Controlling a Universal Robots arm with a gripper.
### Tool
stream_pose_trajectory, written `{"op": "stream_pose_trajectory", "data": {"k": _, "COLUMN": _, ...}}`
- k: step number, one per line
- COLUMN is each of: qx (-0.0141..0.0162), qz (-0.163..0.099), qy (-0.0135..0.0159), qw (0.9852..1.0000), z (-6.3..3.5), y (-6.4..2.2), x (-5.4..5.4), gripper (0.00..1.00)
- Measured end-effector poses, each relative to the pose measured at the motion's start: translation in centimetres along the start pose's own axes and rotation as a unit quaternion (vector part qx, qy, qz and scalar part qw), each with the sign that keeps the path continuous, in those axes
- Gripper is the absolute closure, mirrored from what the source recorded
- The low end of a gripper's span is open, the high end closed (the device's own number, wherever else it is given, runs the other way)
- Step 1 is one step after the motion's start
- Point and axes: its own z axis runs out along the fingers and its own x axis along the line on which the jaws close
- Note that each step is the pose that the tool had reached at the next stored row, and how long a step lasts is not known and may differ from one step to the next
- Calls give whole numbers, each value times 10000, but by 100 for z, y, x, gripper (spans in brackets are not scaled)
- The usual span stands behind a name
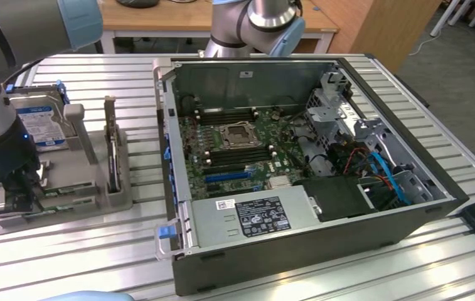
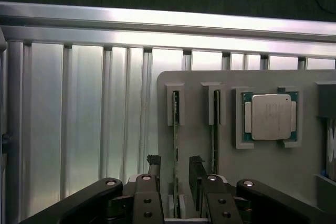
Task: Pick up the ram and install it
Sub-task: 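Pick up the ram and move it above insertion slot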
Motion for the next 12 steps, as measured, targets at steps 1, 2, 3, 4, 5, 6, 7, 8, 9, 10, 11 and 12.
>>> {"op": "stream_pose_trajectory", "data": {"k": 1, "qx": 0, "qz": -11, "qy": 0, "qw": 10000, "z": 11, "y": -3, "x": 0, "gripper": 65}}
{"op": "stream_pose_trajectory", "data": {"k": 2, "qx": 0, "qz": -18, "qy": 1, "qw": 10000, "z": 23, "y": -5, "x": 0, "gripper": 65}}
{"op": "stream_pose_trajectory", "data": {"k": 3, "qx": 0, "qz": -23, "qy": 1, "qw": 10000, "z": 35, "y": -9, "x": 1, "gripper": 65}}
{"op": "stream_pose_trajectory", "data": {"k": 4, "qx": 1, "qz": -27, "qy": 0, "qw": 10000, "z": 47, "y": -13, "x": 1, "gripper": 65}}
{"op": "stream_pose_trajectory", "data": {"k": 5, "qx": 0, "qz": -30, "qy": 1, "qw": 10000, "z": 55, "y": -19, "x": 2, "gripper": 65}}
{"op": "stream_pose_trajectory", "data": {"k": 6, "qx": 0, "qz": -33, "qy": 1, "qw": 10000, "z": 61, "y": -27, "x": 2, "gripper": 65}}
{"op": "stream_pose_trajectory", "data": {"k": 7, "qx": 0, "qz": -35, "qy": 2, "qw": 10000, "z": 68, "y": -33, "x": 2, "gripper": 65}}
{"op": "stream_pose_trajectory", "data": {"k": 8, "qx": -1, "qz": -37, "qy": 2, "qw": 10000, "z": 74, "y": -38, "x": 2, "gripper": 65}}
{"op": "stream_pose_trajectory", "data": {"k": 9, "qx": 1, "qz": -39, "qy": 1, "qw": 10000, "z": 82, "y": -42, "x": 2, "gripper": 65}}
{"op": "stream_pose_trajectory", "data": {"k": 10, "qx": 1, "qz": -41, "qy": 1, "qw": 10000, "z": 91, "y": -44, "x": 2, "gripper": 65}}
{"op": "stream_pose_trajectory", "data": {"k": 11, "qx": 0, "qz": -42, "qy": 2, "qw": 10000, "z": 98, "y": -45, "x": 2, "gripper": 65}}
{"op": "stream_pose_trajectory", "data": {"k": 12, "qx": 0, "qz": -43, "qy": 1, "qw": 10000, "z": 108, "y": -47, "x": 3, "gripper": 65}}
